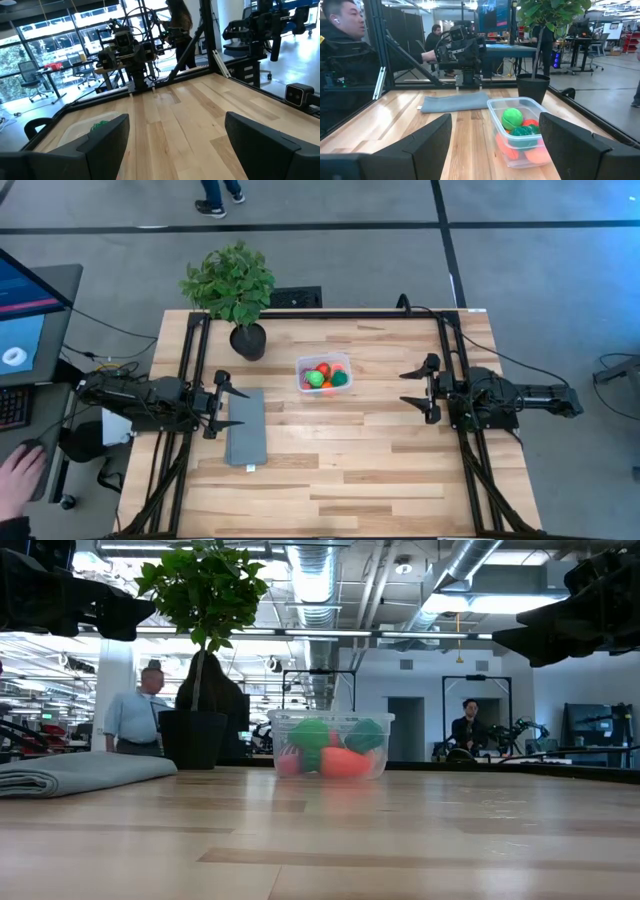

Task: Pick and placing Produce into tupperware
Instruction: Return to Home Position

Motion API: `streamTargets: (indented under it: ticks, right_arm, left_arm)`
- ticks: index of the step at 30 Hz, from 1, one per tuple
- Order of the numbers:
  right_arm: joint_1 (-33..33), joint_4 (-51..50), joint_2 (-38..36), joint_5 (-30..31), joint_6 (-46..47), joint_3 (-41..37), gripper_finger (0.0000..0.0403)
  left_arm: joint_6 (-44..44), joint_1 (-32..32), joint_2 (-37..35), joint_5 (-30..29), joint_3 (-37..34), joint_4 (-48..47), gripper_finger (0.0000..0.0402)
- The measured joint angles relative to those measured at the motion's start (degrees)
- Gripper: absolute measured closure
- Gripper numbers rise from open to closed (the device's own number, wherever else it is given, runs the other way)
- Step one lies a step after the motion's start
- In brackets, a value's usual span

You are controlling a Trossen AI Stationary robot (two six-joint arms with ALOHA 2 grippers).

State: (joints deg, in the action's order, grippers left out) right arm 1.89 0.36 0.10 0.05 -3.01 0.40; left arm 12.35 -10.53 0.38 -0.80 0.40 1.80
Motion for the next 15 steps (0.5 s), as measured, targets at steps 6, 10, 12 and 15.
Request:
streamTargets:
  ticks: [6, 10, 12, 15]
  right_arm:
    - [0.00, 0.00, 0.00, -0.01, 0.01, 0.00, 0.0079]
    - [0.00, 0.00, 0.00, -0.02, 0.00, 0.00, 0.0079]
    - [0.00, 0.00, 0.01, -0.02, 0.00, 0.00, 0.0079]
    - [0.00, 0.00, 0.00, -0.02, 0.01, 0.00, 0.0079]
  left_arm:
    - [0.60, 0.00, 0.00, 0.00, 0.00, 0.00, 0.0081]
    - [-0.30, -0.02, 0.00, 0.00, 0.00, 0.00, 0.0081]
    - [0.07, 0.00, 0.00, 0.00, 0.00, 0.00, 0.0081]
    - [0.36, -0.01, 0.00, 0.00, -0.01, 0.00, 0.0081]
